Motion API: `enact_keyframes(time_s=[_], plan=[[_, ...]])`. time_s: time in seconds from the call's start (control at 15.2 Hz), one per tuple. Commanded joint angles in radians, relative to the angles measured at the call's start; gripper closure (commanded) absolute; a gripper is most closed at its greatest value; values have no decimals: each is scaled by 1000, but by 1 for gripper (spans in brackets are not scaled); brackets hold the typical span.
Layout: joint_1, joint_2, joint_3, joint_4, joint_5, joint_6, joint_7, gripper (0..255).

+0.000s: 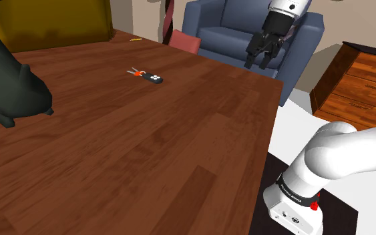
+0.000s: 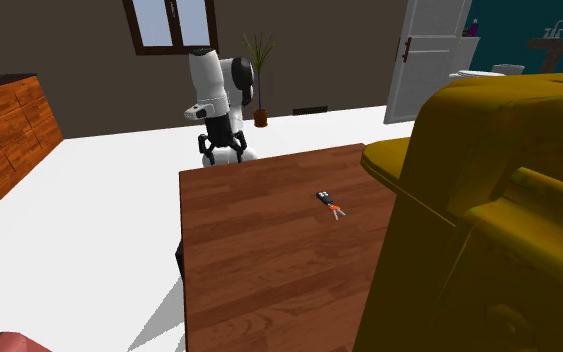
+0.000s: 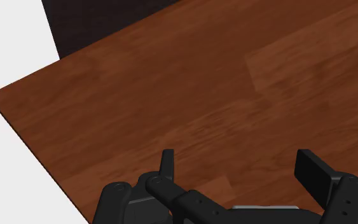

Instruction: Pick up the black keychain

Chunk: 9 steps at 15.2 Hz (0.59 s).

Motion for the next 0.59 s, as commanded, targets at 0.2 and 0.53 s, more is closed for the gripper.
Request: enact_keyframes(time_s=[0.2, 0.53], plan=[[20, 88, 58, 61, 22, 19, 42, 0], [44, 245, 151, 184, 40, 41, 114, 0]])
